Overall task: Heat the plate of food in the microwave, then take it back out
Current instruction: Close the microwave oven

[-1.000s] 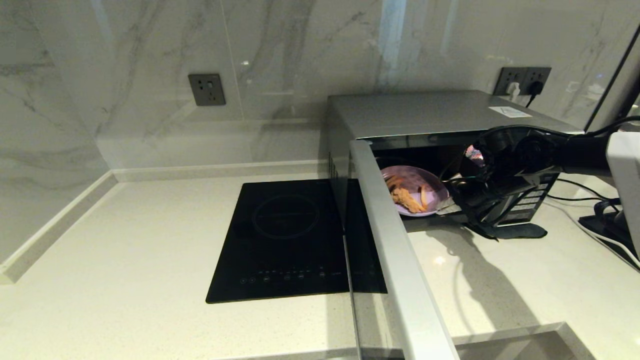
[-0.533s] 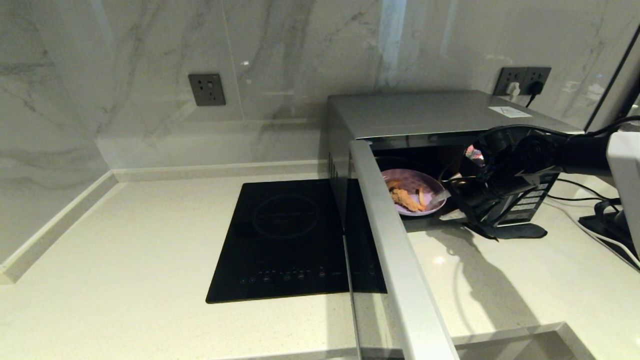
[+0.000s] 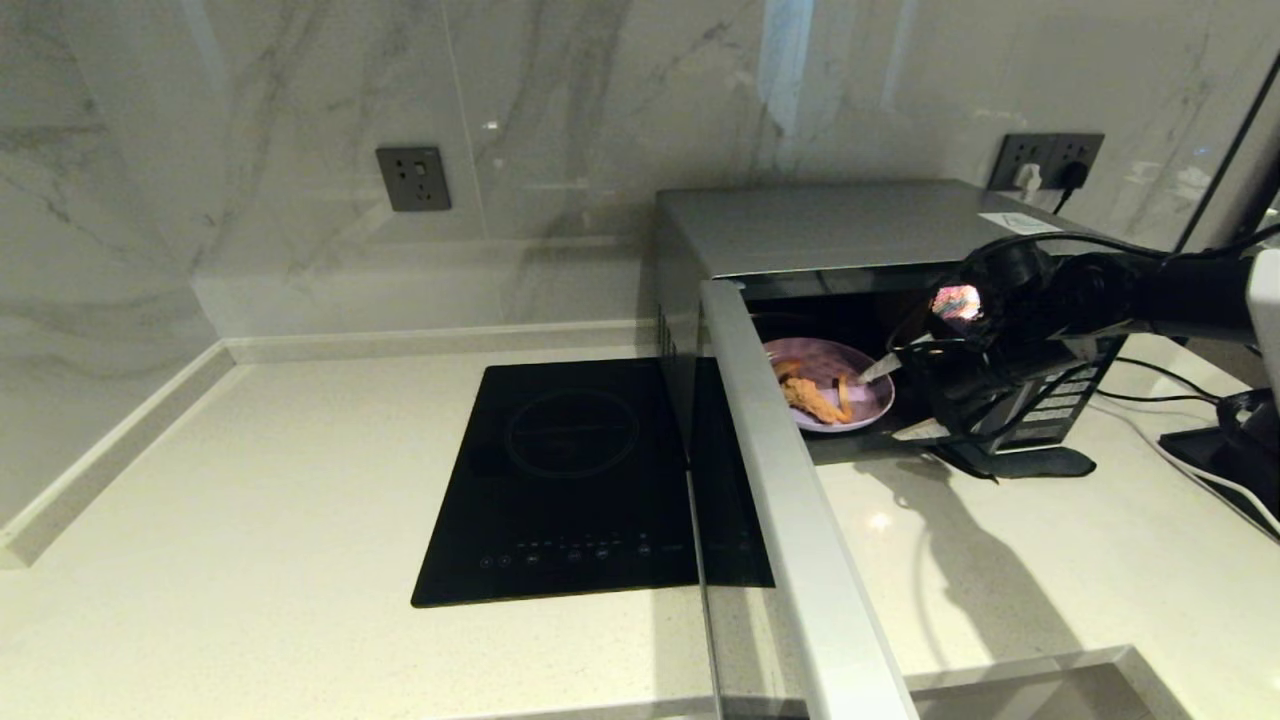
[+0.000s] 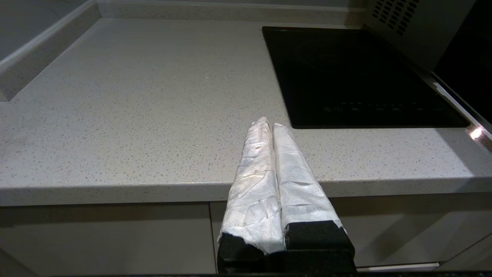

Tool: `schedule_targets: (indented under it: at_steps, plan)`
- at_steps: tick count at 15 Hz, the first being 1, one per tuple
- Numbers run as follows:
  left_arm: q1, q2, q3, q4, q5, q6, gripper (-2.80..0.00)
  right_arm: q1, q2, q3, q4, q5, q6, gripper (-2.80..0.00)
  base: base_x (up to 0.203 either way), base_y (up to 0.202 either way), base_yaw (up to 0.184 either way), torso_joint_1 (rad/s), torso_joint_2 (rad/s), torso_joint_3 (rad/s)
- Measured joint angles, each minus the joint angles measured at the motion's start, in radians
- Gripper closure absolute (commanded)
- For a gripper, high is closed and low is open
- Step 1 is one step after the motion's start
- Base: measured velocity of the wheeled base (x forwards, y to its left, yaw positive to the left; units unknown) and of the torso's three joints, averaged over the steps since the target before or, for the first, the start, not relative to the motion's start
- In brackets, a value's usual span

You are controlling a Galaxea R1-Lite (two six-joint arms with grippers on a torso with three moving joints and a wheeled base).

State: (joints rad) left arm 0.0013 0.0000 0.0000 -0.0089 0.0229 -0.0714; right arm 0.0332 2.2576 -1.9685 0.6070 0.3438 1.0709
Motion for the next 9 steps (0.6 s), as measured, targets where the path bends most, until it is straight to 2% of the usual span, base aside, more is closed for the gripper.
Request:
schedule_targets:
  at_steps: [4, 6, 9]
  plan:
    - [0.0, 0.0, 0.0, 0.0, 0.0, 0.0, 0.0, 0.0, -0.105, 0.079, 0.001, 0.003, -0.003, -2.8, 0.0, 0.0, 0.0, 0.0, 0.0, 0.0]
    - [0.0, 0.0, 0.0, 0.0, 0.0, 0.0, 0.0, 0.001, -0.18, 0.178, 0.001, 0.002, -0.008, -2.8, 0.0, 0.0, 0.0, 0.0, 0.0, 0.0]
    - [0.0, 0.0, 0.0, 0.0, 0.0, 0.0, 0.0, -0.001, -0.323, 0.369, 0.003, -0.003, -0.057, -2.8, 0.0, 0.0, 0.0, 0.0, 0.0, 0.0]
